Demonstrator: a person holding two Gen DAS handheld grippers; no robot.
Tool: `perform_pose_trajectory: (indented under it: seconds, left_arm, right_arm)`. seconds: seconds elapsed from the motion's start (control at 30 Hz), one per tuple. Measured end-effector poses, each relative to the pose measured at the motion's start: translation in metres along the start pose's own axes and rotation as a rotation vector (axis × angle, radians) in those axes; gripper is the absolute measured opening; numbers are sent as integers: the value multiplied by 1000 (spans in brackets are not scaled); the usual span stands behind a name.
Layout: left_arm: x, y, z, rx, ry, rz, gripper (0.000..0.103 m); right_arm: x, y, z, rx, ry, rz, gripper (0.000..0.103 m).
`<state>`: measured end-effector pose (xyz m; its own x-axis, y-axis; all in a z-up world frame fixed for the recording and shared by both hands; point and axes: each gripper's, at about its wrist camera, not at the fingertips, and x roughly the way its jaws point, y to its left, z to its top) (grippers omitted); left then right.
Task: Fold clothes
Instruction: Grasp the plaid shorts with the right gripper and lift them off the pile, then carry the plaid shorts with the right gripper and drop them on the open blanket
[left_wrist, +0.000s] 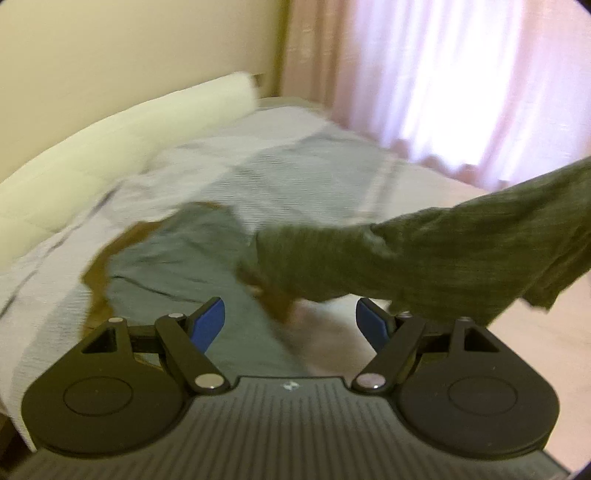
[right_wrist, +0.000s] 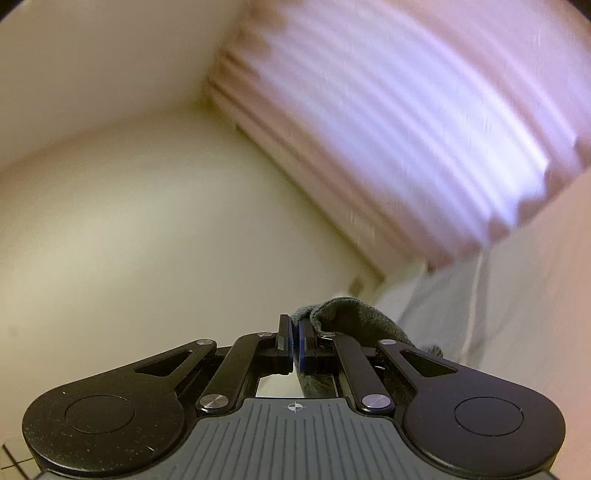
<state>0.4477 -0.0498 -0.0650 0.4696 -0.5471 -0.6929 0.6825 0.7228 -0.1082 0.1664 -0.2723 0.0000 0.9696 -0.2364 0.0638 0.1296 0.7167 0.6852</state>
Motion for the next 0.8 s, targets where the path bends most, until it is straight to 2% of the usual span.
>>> perform_pose_trajectory:
  seconds: [0.03,0.2,0.33,0.37,0.4,0.43,0.47,0.57,0.6,0.73,0.8]
  left_arm:
    - [-8,-17,-6,14,0,-26,75]
    - [-44,-107,-45,81,23,-152,75]
    - [-66,-178,-97,150,88,-225,76]
    - [-69,-195,-112,168,115,-233,76]
    - [-71,-211,-128,184,145,-236,76]
    - [-72,-226,-143,201,176,-240,76]
    - [-73,-241,-158,219,207,-244,76]
    - [-73,-282,-192,275,295,-240,76]
    - [-75,-293,-202,295,318,-239,76]
    - [-89,-331,-232,380,375,-245,76]
    - [-95,-346,-238,422,381,-251,76]
  right_arm:
    - [-23,-2,9,-7,1,-29,1]
    - [-128,-28,39,-20,122,-276,1]
    - [-212,-49,63,-30,219,-474,2]
    - [-233,-54,69,-33,243,-523,23]
    - [-254,-66,65,-22,286,-598,66]
    - [-274,-82,55,1,344,-692,84]
    - [-293,-95,44,8,388,-766,87]
    - [-349,-121,11,15,507,-945,87]
    - [-366,-128,2,35,532,-977,87]
    - [-417,-140,-13,82,601,-1018,87]
    - [-405,-141,-15,80,618,-1045,87]
